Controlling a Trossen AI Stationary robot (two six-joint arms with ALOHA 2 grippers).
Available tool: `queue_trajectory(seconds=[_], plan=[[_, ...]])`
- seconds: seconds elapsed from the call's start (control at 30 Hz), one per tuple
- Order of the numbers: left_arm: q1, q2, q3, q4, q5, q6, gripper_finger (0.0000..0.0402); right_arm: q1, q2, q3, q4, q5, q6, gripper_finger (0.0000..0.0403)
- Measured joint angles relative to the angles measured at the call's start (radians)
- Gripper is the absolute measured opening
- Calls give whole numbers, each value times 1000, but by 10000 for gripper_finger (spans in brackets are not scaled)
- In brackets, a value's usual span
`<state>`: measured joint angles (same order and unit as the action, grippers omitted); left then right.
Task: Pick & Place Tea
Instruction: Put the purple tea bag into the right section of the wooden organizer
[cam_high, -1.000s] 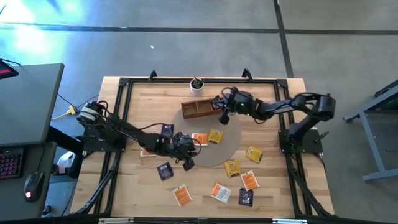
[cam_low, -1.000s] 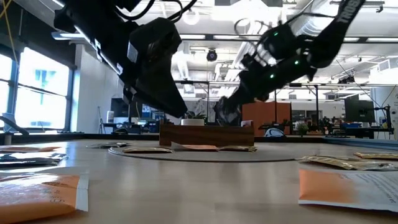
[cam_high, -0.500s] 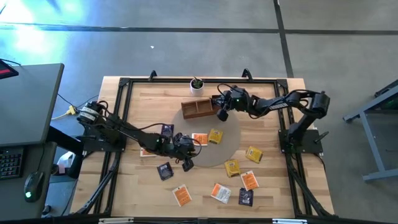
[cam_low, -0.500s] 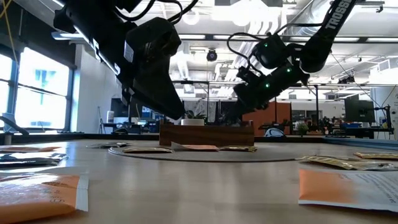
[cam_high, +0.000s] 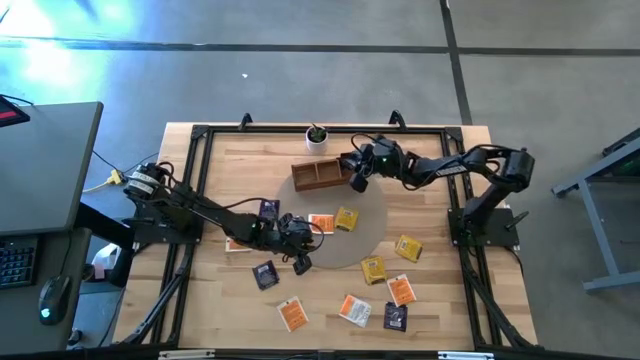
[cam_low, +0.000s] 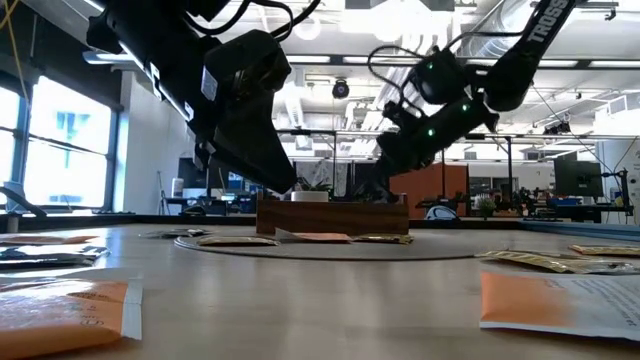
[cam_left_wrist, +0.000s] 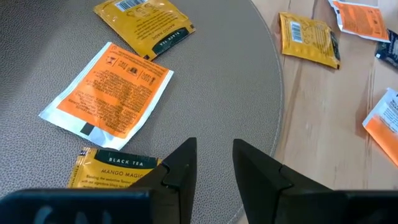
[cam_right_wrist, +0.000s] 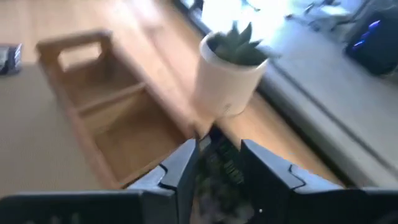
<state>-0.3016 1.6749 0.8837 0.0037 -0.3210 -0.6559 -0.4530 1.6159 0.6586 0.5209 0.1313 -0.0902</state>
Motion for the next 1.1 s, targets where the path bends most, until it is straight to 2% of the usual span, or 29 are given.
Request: queue_trajectory(seconds=[0.07,0.2,0.4,0.73,1.1], plan=[[0,0,0,-3,0,0,103,0,-36,0,-4,22,-8,130],[0,0,0,-4,0,-1,103,0,-95,0,-35,-5,-20,129],[0,0,0,-5,0,-3,103,18,-121,0,-74,-28,-23,126],[0,0,0,-3,0,-3,103,26,-53,0,-86,54,-45,126],[0,0,0,-4,-1,-3,103,26,13,0,8,69,-49,116]])
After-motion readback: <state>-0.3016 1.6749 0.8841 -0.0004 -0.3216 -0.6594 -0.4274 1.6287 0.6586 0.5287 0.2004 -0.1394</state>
